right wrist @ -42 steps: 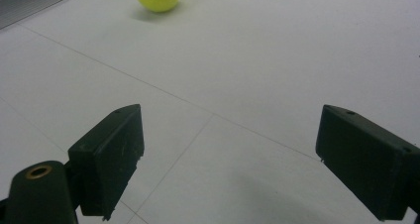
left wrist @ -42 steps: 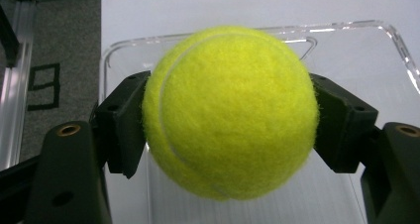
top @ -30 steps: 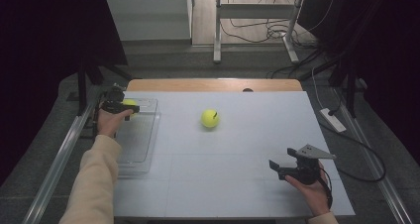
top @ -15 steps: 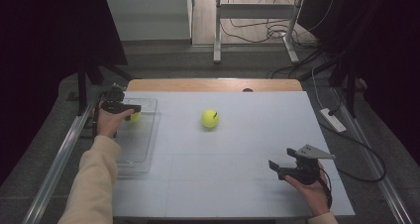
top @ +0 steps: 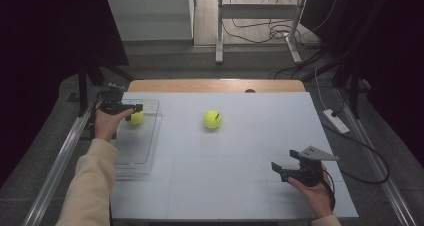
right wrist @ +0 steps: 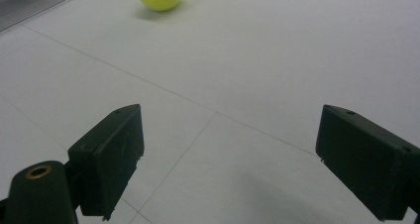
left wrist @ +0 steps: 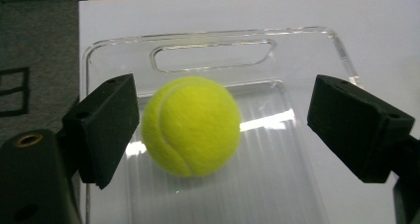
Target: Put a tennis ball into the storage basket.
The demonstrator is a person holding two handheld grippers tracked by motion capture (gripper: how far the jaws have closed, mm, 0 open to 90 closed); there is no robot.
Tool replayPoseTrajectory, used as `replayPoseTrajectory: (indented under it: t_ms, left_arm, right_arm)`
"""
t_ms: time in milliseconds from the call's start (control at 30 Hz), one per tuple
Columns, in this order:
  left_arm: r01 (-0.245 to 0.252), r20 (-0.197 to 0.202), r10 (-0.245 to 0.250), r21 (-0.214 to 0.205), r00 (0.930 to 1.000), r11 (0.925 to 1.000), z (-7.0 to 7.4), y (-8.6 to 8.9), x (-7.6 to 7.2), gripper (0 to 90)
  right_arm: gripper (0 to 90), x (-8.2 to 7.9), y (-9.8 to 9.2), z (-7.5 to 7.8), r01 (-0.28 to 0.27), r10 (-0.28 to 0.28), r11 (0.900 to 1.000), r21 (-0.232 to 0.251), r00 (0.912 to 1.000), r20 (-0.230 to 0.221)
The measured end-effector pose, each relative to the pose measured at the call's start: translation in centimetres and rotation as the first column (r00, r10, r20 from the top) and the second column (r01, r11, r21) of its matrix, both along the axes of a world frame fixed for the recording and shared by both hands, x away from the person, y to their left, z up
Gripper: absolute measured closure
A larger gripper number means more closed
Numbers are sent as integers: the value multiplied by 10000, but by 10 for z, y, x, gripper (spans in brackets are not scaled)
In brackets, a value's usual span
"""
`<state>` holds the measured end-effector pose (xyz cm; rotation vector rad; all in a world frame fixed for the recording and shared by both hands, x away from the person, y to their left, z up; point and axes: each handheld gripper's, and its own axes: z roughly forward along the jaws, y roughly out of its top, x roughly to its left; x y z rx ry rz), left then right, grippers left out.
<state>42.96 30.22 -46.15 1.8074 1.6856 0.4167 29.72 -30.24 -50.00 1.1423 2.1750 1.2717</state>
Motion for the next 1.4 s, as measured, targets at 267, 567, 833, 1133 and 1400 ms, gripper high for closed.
replayPoseTrajectory:
  t_ms: [267, 567, 833, 1133, 1400]
  left_arm:
    - [208, 203, -203, -227, 9996, 9995, 2, 3, -11, 146]
    - [1142, 861, -1108, -364, 9901, 9928, 14, -10, -26, 148]
    - [1735, 1370, -1661, -440, 9765, 9839, 22, -21, -35, 147]
    - [2305, 1948, -2176, -461, 9564, 9720, 32, -31, -47, 147]
    - [2758, 2420, -2521, -689, 9369, 9587, 39, -40, -55, 147]
  right_arm:
    - [113, 0, -1, 0, 45, -45, 9999, 118, 10000, -51]
    - [114, 2, -3, 0, 71, -69, 9998, 208, 9999, -86]
    - [114, 1, -3, -1, 70, -69, 9999, 145, 10000, -59]
    - [115, 1, -2, 0, 76, -76, 9999, 83, 10000, -4]
    - [115, 2, -3, -1, 115, -115, 9999, 25, 9999, -6]
